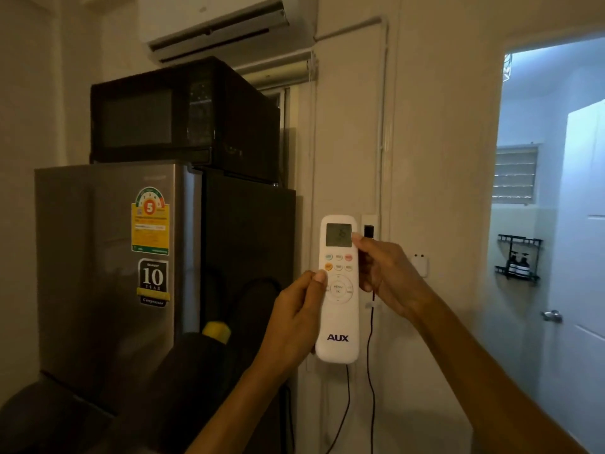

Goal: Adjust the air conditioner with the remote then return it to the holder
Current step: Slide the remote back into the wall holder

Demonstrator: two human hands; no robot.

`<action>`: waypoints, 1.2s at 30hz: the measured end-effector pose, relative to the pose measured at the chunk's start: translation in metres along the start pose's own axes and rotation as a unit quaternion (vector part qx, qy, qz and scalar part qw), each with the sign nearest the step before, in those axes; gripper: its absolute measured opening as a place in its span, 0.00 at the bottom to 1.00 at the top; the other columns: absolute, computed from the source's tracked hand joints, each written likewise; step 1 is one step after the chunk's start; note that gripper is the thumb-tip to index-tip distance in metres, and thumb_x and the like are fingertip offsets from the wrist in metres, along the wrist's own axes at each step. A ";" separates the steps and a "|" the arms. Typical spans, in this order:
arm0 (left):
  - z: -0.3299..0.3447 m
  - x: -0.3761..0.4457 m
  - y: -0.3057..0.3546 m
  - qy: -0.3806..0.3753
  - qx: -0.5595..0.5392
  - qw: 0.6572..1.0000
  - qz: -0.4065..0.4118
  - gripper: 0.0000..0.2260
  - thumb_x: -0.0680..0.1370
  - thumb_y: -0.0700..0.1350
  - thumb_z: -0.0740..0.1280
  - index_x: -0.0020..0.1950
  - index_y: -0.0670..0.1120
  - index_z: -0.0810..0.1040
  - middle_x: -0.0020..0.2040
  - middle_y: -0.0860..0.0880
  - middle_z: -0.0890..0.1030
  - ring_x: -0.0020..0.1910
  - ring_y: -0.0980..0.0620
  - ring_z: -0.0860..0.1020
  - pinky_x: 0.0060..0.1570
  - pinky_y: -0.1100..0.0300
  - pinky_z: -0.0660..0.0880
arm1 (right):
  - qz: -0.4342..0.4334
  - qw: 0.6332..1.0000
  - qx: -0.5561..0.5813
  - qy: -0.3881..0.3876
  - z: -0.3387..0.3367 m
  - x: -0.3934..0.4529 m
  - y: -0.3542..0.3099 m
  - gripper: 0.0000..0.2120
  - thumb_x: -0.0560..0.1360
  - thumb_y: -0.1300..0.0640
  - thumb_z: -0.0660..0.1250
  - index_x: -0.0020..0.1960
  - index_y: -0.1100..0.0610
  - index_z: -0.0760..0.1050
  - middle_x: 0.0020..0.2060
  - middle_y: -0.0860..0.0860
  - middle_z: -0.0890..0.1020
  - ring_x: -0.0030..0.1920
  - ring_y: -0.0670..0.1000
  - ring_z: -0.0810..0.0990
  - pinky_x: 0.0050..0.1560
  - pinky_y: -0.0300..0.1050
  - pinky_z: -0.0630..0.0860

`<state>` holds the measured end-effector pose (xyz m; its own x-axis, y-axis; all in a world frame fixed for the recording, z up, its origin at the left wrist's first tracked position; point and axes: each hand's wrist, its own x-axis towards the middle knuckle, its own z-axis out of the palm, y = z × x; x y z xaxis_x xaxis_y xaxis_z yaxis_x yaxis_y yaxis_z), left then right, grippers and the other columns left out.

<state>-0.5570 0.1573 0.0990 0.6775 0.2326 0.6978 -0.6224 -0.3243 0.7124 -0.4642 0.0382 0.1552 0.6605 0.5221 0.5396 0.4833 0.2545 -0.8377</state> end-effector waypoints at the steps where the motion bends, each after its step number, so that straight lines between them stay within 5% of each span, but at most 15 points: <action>1: 0.008 0.002 -0.004 -0.004 0.000 1.000 -0.005 0.11 0.76 0.51 0.55 0.49 0.50 0.74 0.44 0.52 0.82 0.42 0.57 0.83 0.34 0.69 0.77 | 0.004 1.000 0.005 -0.002 -0.010 0.001 0.004 0.12 0.76 0.51 0.59 0.47 0.52 0.80 0.36 0.49 0.85 0.40 0.52 0.82 0.30 0.37 0.73; 3: 0.026 0.006 -0.013 -0.011 0.000 1.000 -0.015 0.09 0.77 0.50 0.55 0.49 0.51 0.74 0.44 0.52 0.82 0.43 0.57 0.83 0.34 0.69 0.78 | 0.015 0.999 0.025 -0.016 -0.031 0.003 0.012 0.11 0.73 0.48 0.61 0.46 0.50 0.81 0.38 0.50 0.85 0.44 0.54 0.82 0.38 0.43 0.74; 7: 0.068 0.019 -0.031 -0.022 -0.008 0.999 -0.023 0.09 0.77 0.51 0.55 0.47 0.54 0.74 0.41 0.54 0.84 0.41 0.55 0.83 0.34 0.67 0.78 | 0.043 0.993 0.094 -0.063 -0.075 0.006 0.028 0.14 0.62 0.41 0.68 0.43 0.46 0.83 0.39 0.49 0.86 0.43 0.51 0.83 0.34 0.37 0.75; 12: 0.127 0.043 -0.054 -0.024 -0.037 0.998 -0.036 0.11 0.73 0.56 0.55 0.46 0.56 0.75 0.40 0.56 0.85 0.41 0.53 0.83 0.35 0.64 0.79 | 0.067 0.983 0.153 -0.078 -0.139 0.018 0.042 0.14 0.69 0.50 0.61 0.49 0.54 0.79 0.36 0.51 0.86 0.38 0.49 0.85 0.25 0.34 0.76; 16: 0.162 0.064 -0.078 -0.023 -0.029 0.998 -0.057 0.14 0.73 0.56 0.55 0.50 0.52 0.75 0.43 0.52 0.84 0.42 0.53 0.83 0.36 0.63 0.80 | 0.051 0.991 0.060 -0.105 -0.185 0.034 0.053 0.13 0.69 0.44 0.65 0.47 0.50 0.82 0.39 0.49 0.85 0.42 0.50 0.82 0.33 0.37 0.74; 20: 0.193 0.081 -0.103 -0.029 -0.007 0.997 -0.075 0.13 0.75 0.55 0.55 0.50 0.51 0.75 0.43 0.51 0.84 0.41 0.53 0.83 0.37 0.58 0.82 | 0.064 0.994 -0.058 -0.063 -0.227 0.053 0.066 0.14 0.76 0.51 0.58 0.49 0.56 0.80 0.37 0.51 0.83 0.38 0.52 0.79 0.29 0.36 0.73; 28: 0.243 0.125 -0.154 -0.058 0.012 0.995 -0.084 0.14 0.77 0.52 0.55 0.49 0.43 0.74 0.44 0.48 0.83 0.41 0.51 0.83 0.40 0.46 0.81 | 0.102 0.986 -0.130 -0.013 -0.290 0.097 0.090 0.15 0.73 0.48 0.64 0.39 0.58 0.81 0.28 0.50 0.83 0.28 0.46 0.76 0.25 0.34 0.71; 36: 0.268 0.197 -0.225 -0.086 -0.046 0.993 -0.062 0.19 0.72 0.57 0.55 0.50 0.44 0.75 0.47 0.51 0.82 0.44 0.54 0.82 0.40 0.61 0.80 | 0.097 0.980 -0.175 0.000 -0.336 0.165 0.123 0.13 0.75 0.54 0.62 0.36 0.58 0.80 0.30 0.49 0.82 0.29 0.44 0.76 0.26 0.33 0.70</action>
<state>-0.1779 0.0302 0.0562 0.8032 0.1037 0.5866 -0.5576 -0.2155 0.8016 -0.1028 -0.1181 0.1699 0.7589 0.5337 0.3732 0.5166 -0.1444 -0.8440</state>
